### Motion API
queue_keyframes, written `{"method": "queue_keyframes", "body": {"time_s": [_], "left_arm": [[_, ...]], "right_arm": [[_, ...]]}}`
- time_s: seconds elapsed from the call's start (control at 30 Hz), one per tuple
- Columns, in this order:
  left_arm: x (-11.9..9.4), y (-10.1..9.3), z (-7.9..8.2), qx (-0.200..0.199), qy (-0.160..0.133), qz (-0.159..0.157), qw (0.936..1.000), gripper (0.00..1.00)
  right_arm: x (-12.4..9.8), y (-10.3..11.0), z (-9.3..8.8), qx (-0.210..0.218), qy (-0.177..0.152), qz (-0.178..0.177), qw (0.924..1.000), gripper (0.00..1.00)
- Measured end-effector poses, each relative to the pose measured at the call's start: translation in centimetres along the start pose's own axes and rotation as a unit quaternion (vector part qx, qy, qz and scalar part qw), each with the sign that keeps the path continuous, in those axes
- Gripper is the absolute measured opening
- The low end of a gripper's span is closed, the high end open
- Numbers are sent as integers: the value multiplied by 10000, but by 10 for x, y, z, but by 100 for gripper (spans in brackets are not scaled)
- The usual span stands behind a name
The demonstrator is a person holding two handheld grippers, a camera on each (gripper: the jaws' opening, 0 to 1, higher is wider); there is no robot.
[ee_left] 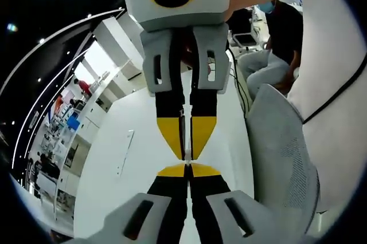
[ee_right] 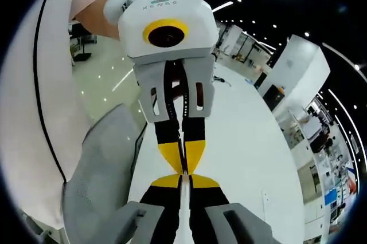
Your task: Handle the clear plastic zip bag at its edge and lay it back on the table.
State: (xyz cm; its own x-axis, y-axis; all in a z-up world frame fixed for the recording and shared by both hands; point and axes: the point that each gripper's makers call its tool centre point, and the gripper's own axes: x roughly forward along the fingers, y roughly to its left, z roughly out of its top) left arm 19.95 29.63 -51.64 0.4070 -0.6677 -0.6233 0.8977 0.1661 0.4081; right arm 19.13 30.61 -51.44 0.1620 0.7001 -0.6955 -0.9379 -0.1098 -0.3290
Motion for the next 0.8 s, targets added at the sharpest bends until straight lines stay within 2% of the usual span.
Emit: {"method": "queue_keyframes", "body": {"time_s": [0.8], "left_arm": [[-2, -3, -1, -35, -23, 7, 10000, 0]], "right_arm": [[4, 3, -2, -27, 39, -1, 10000, 0]]}}
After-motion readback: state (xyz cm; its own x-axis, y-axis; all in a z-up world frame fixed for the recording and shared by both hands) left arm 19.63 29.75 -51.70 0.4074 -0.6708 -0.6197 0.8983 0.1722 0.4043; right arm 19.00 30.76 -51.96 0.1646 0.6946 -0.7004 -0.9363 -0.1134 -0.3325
